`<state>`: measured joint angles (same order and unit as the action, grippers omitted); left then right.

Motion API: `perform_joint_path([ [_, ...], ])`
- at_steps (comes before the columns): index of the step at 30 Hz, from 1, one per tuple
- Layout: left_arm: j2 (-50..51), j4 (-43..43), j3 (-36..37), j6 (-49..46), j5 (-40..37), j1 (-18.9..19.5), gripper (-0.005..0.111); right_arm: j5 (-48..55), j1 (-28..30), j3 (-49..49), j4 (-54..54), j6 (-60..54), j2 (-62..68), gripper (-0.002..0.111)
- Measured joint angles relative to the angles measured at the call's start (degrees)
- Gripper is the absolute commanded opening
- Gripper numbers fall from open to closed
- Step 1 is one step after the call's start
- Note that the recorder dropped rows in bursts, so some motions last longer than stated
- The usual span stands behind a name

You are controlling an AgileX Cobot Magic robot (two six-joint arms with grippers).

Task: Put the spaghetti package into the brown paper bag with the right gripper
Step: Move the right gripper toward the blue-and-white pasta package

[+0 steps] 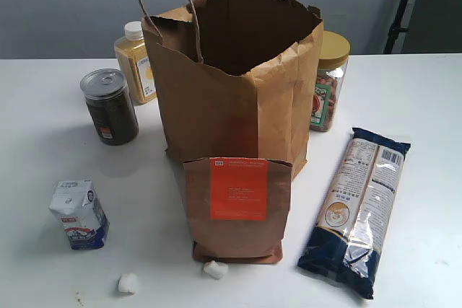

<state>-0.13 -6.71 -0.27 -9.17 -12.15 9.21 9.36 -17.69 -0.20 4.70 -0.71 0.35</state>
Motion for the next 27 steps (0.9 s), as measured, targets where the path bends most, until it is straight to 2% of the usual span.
perform_joint_path([
  [7,0.0,0.0,0.0,0.0,0.0,0.0,0.0,-3.71,0.0,0.0,3.71,0.0,0.0,0.0],
  [14,0.0,0.0,0.0,0.0,0.0,0.0,0.0,-9.36,0.0,0.0,23.86,2.18,0.0,0.0],
  [21,0.0,0.0,0.0,0.0,0.0,0.0,0.0,-0.7,-1.31,-8.88,23.68,-1.74,1.59,0.0],
  [27,0.0,0.0,0.0,0.0,0.0,0.0,0.0,10.4,-1.61,-18.2,23.41,-6.63,17.12,0.0],
])
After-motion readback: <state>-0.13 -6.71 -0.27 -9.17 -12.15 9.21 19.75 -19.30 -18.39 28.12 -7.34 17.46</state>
